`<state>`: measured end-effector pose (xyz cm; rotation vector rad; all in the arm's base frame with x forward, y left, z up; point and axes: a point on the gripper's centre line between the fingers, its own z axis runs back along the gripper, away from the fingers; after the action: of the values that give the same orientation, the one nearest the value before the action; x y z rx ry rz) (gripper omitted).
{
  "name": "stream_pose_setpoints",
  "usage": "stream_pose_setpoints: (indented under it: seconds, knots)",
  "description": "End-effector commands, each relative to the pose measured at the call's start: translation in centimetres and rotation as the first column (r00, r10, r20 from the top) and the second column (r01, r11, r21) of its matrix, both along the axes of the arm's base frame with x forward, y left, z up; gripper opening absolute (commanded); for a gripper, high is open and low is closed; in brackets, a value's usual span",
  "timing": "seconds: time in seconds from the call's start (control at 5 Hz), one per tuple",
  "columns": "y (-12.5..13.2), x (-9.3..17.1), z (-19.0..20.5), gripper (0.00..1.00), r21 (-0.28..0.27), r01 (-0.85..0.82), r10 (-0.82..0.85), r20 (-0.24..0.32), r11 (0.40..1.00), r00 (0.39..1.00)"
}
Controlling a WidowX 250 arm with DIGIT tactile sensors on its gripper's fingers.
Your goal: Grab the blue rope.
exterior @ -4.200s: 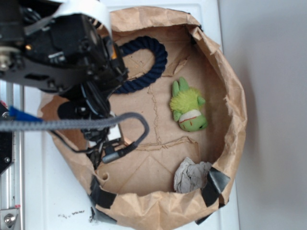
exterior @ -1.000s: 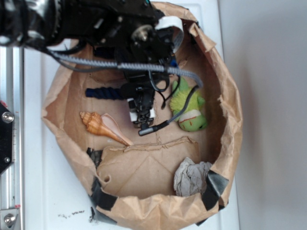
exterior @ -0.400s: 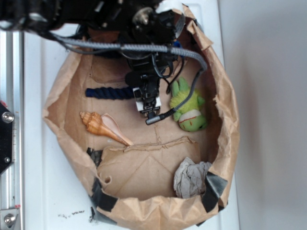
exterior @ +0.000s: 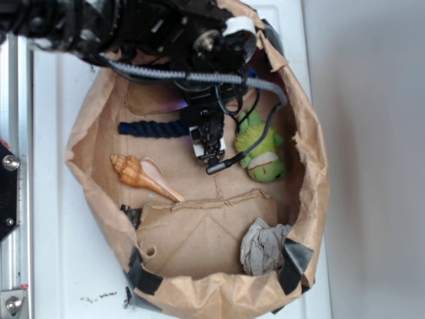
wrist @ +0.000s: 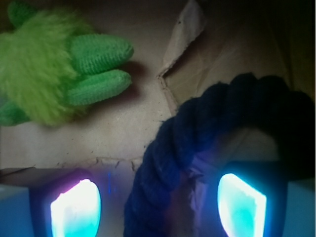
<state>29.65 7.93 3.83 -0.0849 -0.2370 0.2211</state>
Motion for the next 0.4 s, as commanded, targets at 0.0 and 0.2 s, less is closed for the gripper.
stream_pose_setpoints:
  seconds: [0.0, 0.2]
  knots:
    - [-0.99, 0.69, -0.68, 1.0, 0.049, 0.021, -0.022, 0.005, 0.999, 1.0]
    - [-0.91, 0.54, -0.59, 0.0, 0.042, 0.005, -0.005, 0.002, 0.999, 1.0]
